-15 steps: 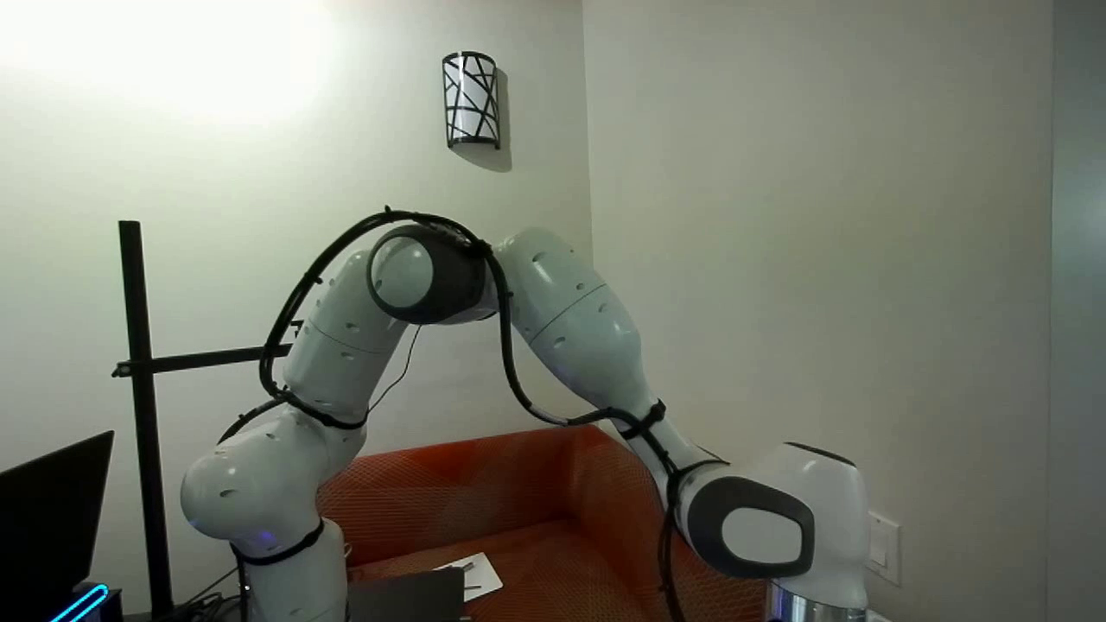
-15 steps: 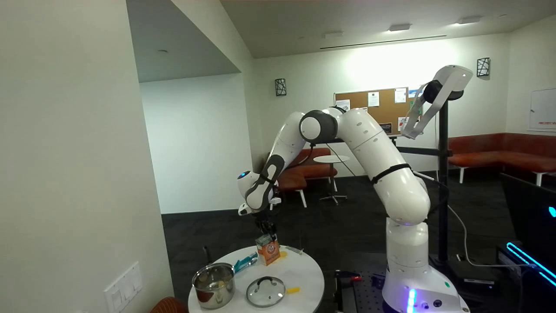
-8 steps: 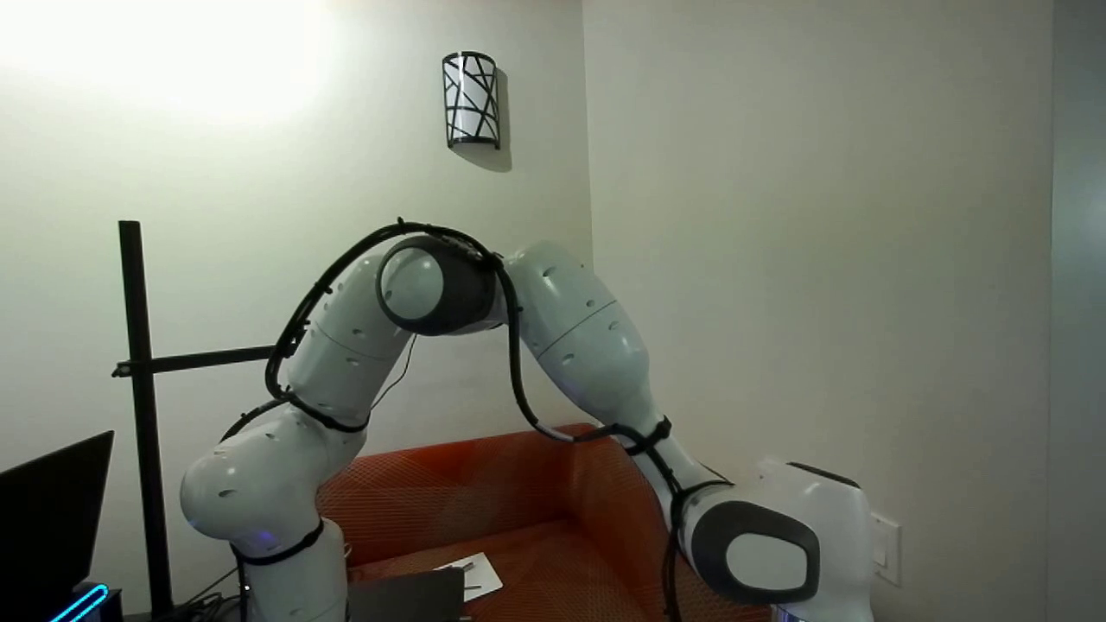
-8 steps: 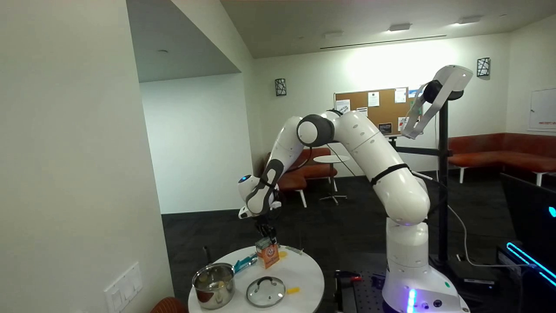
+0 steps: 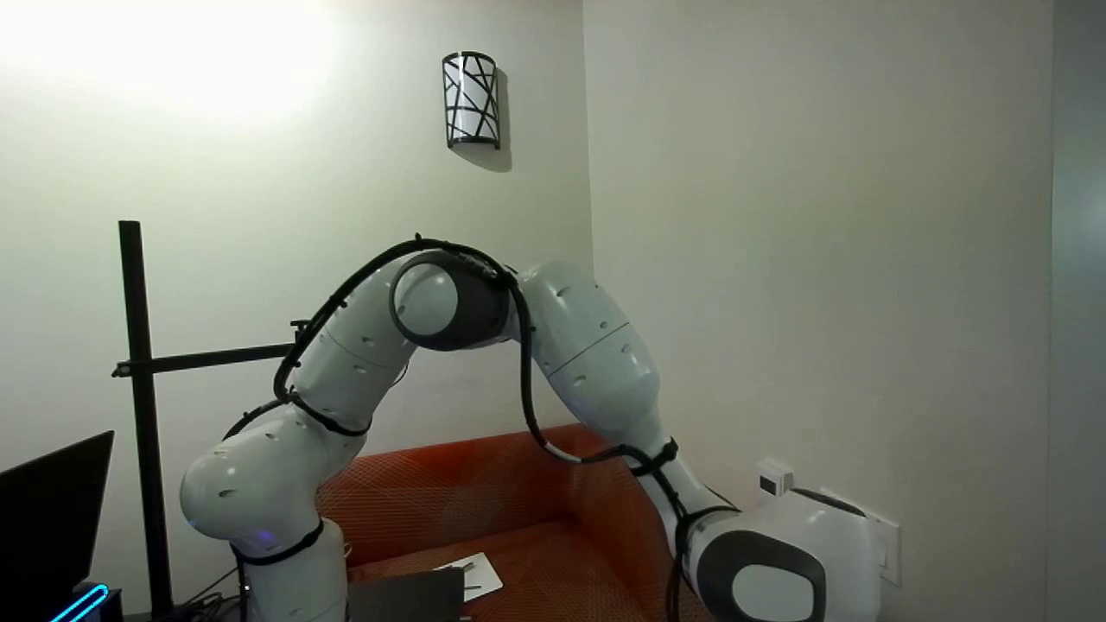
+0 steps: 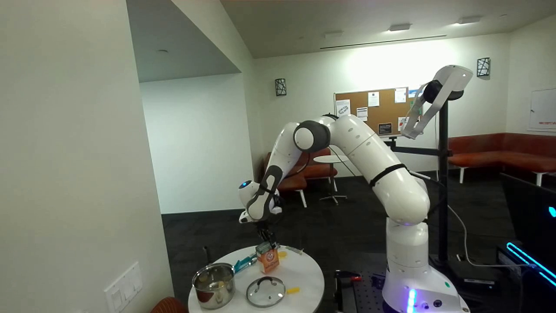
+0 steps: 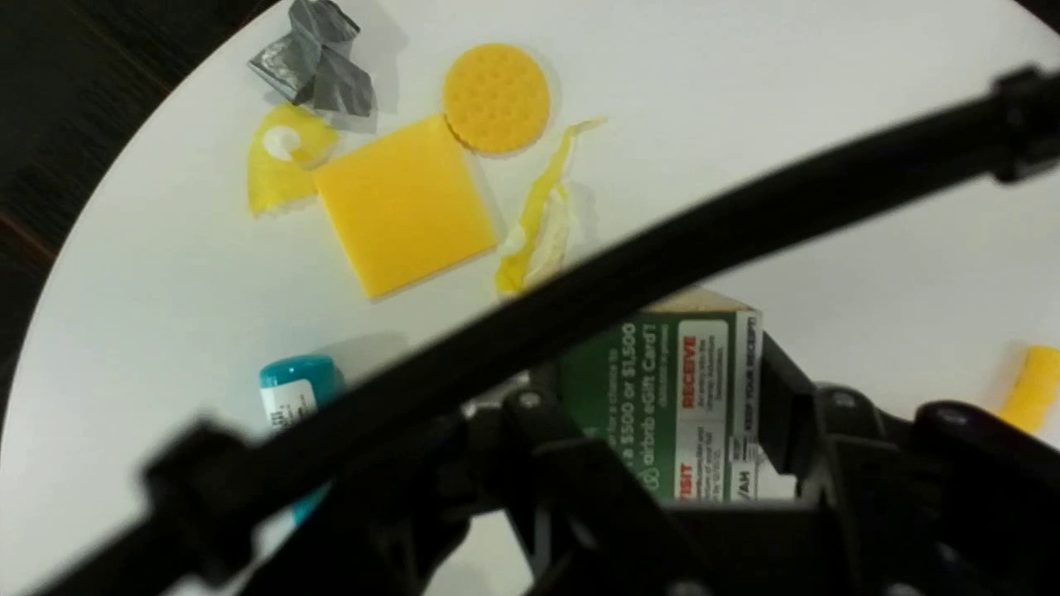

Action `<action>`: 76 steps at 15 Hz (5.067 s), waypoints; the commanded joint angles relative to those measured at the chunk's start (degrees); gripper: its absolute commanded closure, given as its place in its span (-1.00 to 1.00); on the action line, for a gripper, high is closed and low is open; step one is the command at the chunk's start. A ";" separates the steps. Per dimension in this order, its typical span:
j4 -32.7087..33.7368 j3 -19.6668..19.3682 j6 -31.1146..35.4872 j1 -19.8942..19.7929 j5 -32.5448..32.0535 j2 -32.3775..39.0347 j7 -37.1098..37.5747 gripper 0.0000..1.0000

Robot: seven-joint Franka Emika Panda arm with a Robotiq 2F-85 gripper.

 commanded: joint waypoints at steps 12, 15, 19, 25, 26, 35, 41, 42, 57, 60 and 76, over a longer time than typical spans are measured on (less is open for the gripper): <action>2.51 -0.23 0.94 0.00 -0.55 0.94 3.70 -1.00; 2.43 -0.22 -0.25 0.11 -0.50 -0.28 3.51 -1.00; 0.82 0.56 -2.06 -0.14 0.76 -5.74 2.91 -1.00; -1.47 0.73 -12.33 1.75 1.77 -17.98 4.73 -1.00; -1.86 1.01 -15.61 2.04 2.67 -20.10 5.32 -1.00; -6.58 1.20 -32.18 5.24 7.29 -30.82 9.57 -1.00; -14.35 1.26 -25.59 6.44 5.84 -35.34 12.43 -1.00; -10.11 1.02 -27.93 6.14 6.59 -31.04 11.08 -1.00; -20.75 1.88 -20.48 9.58 4.01 -33.61 30.68 -1.00; -23.02 2.34 -18.11 10.49 1.80 -32.24 35.33 -1.00; -22.29 2.68 -5.06 9.52 -0.54 -19.39 34.83 -1.00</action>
